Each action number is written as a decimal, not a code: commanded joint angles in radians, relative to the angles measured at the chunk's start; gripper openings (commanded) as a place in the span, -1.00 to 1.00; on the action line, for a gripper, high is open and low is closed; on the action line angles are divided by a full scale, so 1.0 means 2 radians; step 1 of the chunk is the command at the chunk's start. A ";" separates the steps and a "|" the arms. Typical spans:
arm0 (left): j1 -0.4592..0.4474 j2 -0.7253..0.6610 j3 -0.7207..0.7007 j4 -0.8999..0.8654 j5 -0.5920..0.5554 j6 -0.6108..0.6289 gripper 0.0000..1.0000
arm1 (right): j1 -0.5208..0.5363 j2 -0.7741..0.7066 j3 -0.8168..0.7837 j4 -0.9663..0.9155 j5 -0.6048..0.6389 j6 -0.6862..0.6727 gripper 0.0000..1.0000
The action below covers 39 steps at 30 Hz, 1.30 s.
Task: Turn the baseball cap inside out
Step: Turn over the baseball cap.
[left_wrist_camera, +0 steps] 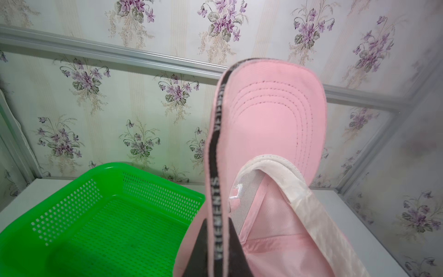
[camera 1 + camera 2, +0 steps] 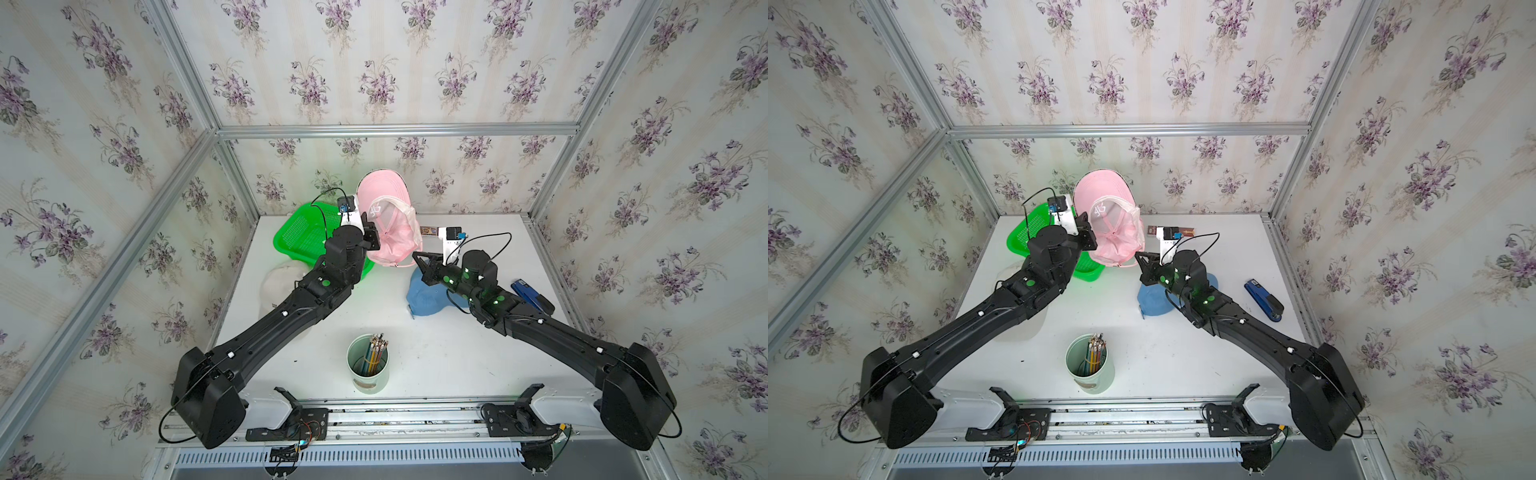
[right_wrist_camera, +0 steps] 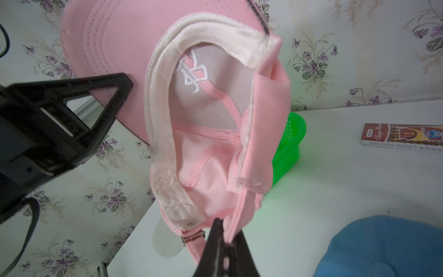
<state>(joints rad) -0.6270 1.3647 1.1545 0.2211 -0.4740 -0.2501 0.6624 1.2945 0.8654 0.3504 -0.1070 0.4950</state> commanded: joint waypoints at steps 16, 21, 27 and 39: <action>-0.014 0.002 0.074 -0.100 0.063 0.005 -1.00 | -0.020 0.015 0.063 -0.086 0.027 -0.053 -0.19; -0.014 0.007 0.093 -0.106 0.091 0.001 -1.00 | 0.017 0.019 0.069 -0.044 -0.004 -0.092 -0.44; -0.015 0.000 0.104 -0.117 0.127 -0.025 -1.00 | 0.030 0.099 0.126 -0.051 -0.012 -0.108 -0.57; -0.025 -0.055 0.057 -0.110 0.143 -0.134 -1.00 | 0.033 0.255 0.225 -0.008 -0.009 -0.108 -0.60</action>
<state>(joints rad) -0.6735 1.2831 1.2831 -0.0349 -0.2043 -0.4171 0.7250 1.7695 1.2945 0.2909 -0.1421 0.2844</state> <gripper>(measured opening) 0.102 0.194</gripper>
